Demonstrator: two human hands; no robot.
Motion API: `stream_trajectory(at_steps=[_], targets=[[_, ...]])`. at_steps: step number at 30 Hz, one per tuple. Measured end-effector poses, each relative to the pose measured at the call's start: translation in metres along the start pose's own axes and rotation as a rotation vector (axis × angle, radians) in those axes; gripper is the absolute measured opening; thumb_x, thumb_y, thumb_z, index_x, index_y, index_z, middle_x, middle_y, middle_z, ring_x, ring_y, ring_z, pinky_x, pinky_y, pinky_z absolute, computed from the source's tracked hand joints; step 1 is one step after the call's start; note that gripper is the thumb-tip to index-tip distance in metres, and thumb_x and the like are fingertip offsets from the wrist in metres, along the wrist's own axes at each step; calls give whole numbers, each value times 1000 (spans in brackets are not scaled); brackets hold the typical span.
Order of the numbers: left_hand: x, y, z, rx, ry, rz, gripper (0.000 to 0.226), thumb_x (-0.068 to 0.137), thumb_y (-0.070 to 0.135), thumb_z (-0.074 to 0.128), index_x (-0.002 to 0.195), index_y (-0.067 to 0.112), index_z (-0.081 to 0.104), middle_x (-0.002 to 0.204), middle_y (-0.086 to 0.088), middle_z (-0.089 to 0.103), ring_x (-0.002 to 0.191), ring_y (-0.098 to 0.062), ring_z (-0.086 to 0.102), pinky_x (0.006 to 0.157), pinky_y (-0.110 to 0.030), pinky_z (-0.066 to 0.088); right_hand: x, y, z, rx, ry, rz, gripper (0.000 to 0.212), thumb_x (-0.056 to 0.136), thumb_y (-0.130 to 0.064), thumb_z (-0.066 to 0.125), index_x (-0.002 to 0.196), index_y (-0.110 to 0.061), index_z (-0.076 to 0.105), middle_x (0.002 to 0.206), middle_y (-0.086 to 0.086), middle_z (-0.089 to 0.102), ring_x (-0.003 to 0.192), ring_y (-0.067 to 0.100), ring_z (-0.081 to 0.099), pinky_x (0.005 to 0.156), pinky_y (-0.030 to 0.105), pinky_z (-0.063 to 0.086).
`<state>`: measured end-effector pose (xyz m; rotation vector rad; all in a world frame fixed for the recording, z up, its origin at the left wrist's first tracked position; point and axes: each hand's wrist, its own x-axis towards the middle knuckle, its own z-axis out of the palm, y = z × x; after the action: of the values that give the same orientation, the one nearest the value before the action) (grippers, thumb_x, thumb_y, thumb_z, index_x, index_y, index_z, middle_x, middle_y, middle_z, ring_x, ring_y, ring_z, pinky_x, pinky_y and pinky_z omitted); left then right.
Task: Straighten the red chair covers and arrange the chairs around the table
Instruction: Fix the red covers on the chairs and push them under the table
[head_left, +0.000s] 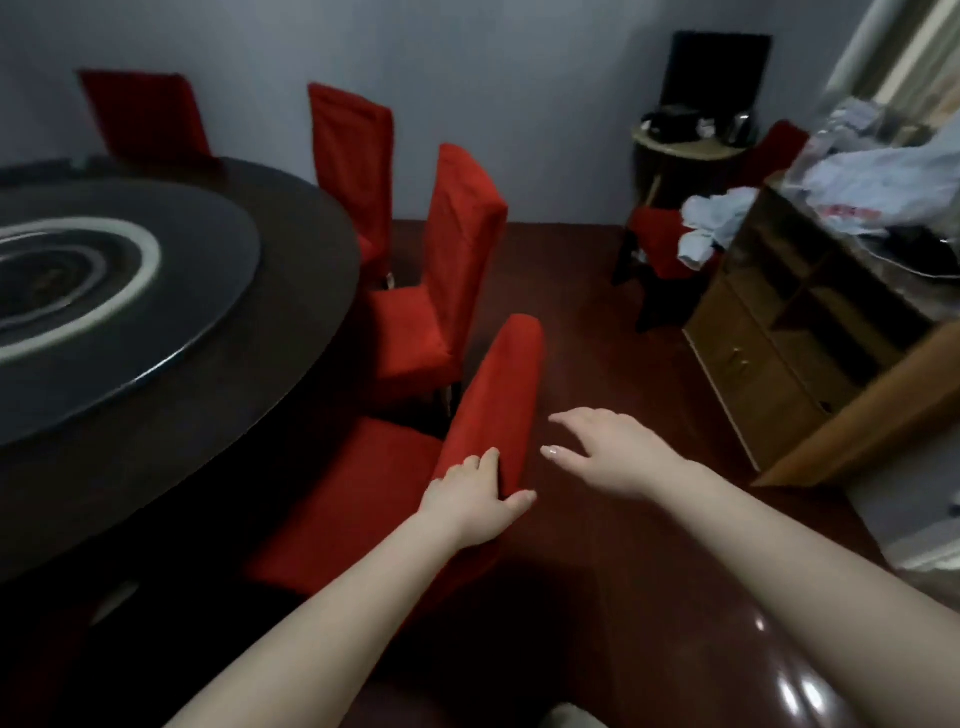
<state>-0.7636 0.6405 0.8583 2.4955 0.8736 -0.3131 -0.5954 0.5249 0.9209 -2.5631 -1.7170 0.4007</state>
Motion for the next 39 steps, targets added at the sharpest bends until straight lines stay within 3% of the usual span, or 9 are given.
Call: stream_trajectory(at_steps=[5,9,13,18,25,30,36,39], targets=[[4,35,32,-138,168,-312,80,97,61,39,158,16,13,152,-11,38,133,-31,44,104,-46,42,76,25,-10,-126,-79,-334,64,94,-64,38,143,-23,45,145,-2,50,130,21,48,106,40,40],[-11,52,53,19,328,-506,57,103,47,36,147,11,31,128,-10,56,109,-29,58,88,-39,44,105,30,7,-165,-125,-495,59,95,-62,40,139,-23,50,142,-1,53,128,22,49,105,41,40],[-13,62,54,36,358,-601,41,104,43,38,132,13,44,119,-8,58,103,-30,60,84,-40,42,118,41,18,-201,-94,-551,57,96,-62,37,140,-28,50,150,-7,45,138,16,39,111,37,34],[-12,66,63,45,409,-632,42,103,44,37,130,13,46,117,-8,58,101,-30,58,87,-40,41,137,68,27,-134,-196,-400,61,94,-69,31,148,-41,34,159,-19,23,148,15,21,119,43,20],[2,82,58,-68,527,-869,52,98,60,36,109,14,58,108,-7,63,100,-30,60,86,-40,42,175,69,20,-253,-200,-598,58,96,-65,28,147,-39,37,158,-18,27,149,11,14,119,46,13],[33,86,55,-100,604,-1178,55,96,62,35,103,15,64,104,-8,68,99,-30,63,87,-39,43,232,59,6,-379,-291,-782,46,100,-58,27,132,-39,55,141,-14,52,140,11,37,117,54,12],[79,87,49,-82,538,-1407,42,97,39,33,102,10,63,102,-12,69,93,-31,63,85,-38,38,273,70,27,-294,-179,-980,55,101,-55,22,105,-27,69,112,-4,69,110,12,60,117,38,18],[82,85,47,-105,544,-1488,40,94,37,34,94,13,65,95,-8,71,88,-30,64,82,-39,37,291,66,29,-308,-141,-1007,55,100,-56,24,92,-23,67,104,1,69,103,20,62,105,36,35]])
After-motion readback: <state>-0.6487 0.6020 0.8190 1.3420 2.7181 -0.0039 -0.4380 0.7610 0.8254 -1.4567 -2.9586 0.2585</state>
